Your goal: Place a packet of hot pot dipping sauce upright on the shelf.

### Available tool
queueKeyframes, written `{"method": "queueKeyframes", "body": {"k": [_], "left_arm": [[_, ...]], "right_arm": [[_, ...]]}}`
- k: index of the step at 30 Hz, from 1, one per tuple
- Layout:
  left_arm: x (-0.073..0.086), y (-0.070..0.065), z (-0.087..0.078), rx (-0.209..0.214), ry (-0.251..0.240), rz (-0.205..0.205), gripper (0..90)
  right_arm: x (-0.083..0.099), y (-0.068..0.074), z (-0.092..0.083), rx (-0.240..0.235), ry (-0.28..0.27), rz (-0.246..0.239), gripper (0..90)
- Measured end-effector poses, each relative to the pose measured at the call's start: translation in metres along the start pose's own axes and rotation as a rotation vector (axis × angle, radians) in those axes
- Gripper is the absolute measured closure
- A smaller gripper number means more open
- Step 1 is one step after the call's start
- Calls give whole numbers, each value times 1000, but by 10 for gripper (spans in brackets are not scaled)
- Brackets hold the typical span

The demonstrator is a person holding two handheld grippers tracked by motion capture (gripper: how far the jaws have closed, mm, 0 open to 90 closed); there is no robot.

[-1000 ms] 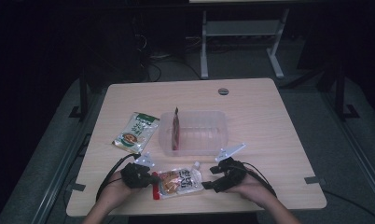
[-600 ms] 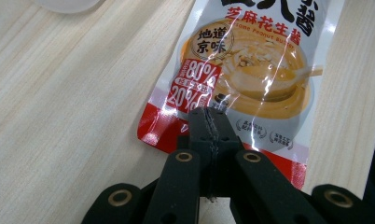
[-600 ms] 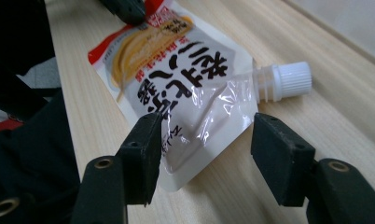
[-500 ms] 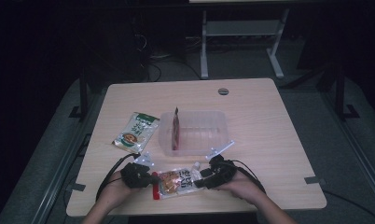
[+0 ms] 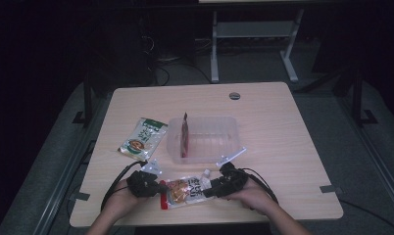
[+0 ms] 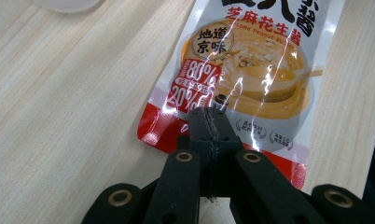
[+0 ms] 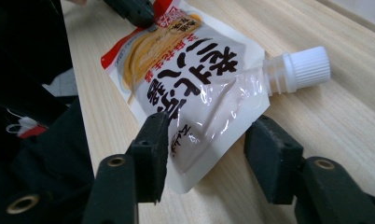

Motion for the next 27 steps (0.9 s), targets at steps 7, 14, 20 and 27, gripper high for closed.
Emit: {"method": "queueKeyframes", "body": {"k": [7,14,20,27], "left_arm": [[0,0,0,2,-2,-3,898],[0,0,0,4,-3,0,898],[0,0,0,7,-1,-1,898],[-1,-1,1,6,-1,9,898]], "right_arm": [[-11,2,14,-48,4,-6,576],[-10,2,14,-82,-2,-1,678],[-14,7,7,-122,-51,-13,818],[-18,17,2,-142,-78,-73,891]]}}
Point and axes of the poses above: each handheld gripper's, and its own axes: z roughly forward along the jaws, x roughly out of its underside, y roughly to its left, the point moved 6 cm from there along z, roughly forward along the jaws, and after that the axes turned 2 degrees about z, right-handed, at the moved point
